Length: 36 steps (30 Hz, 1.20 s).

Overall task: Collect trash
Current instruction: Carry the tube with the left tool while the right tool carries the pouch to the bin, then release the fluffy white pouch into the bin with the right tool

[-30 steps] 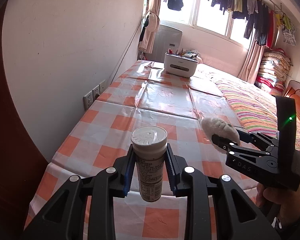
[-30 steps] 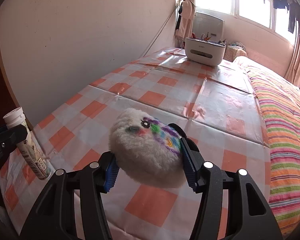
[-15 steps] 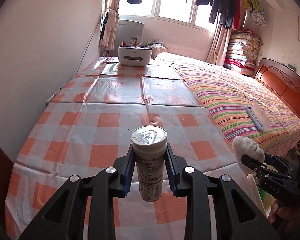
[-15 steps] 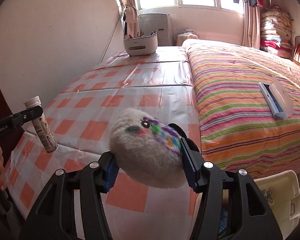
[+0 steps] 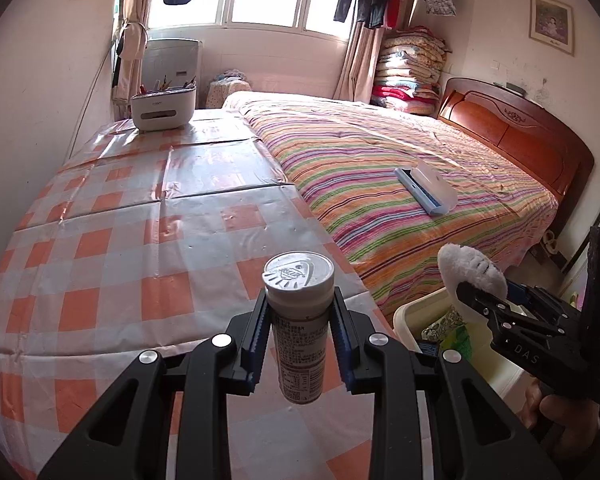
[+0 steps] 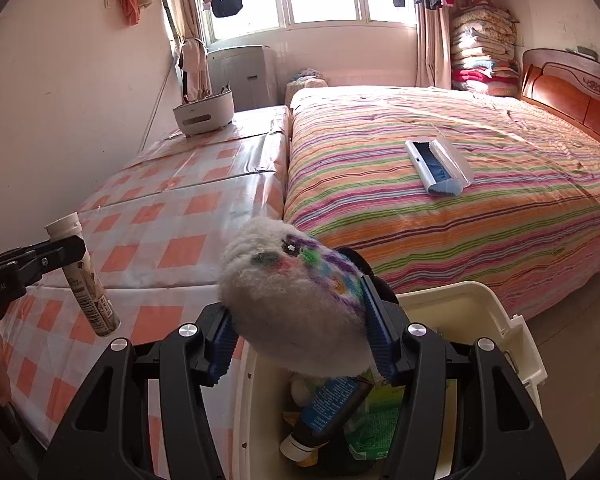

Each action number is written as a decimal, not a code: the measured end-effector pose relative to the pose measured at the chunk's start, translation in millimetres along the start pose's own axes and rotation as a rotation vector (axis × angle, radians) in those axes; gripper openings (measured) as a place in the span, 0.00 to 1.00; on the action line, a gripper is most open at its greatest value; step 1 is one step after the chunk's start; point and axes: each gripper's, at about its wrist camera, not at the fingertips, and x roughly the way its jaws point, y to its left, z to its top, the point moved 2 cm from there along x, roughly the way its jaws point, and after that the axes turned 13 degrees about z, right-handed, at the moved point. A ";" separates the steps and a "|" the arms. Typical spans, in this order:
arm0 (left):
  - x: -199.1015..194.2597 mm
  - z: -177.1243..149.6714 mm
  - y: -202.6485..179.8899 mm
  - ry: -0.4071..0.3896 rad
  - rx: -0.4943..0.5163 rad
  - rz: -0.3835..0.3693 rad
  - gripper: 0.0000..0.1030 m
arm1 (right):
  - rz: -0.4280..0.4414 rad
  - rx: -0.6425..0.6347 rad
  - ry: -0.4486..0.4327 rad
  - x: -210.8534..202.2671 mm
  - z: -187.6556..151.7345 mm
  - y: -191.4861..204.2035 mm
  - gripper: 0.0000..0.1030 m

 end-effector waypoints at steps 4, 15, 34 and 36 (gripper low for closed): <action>-0.2 -0.6 -27.5 0.006 0.037 -0.047 0.27 | -0.036 0.041 0.005 -8.7 -5.8 -20.8 0.53; 1.6 -5.7 -82.5 0.026 0.109 -0.119 0.27 | -0.094 0.134 0.040 -16.7 -18.4 -55.2 0.56; 17.9 -14.8 -132.7 0.071 0.150 -0.153 0.27 | -0.104 0.245 -0.097 -54.1 -11.8 -83.5 0.73; 19.3 -15.0 -140.2 0.075 0.158 -0.161 0.27 | -0.117 0.258 -0.122 -61.0 -11.0 -88.5 0.73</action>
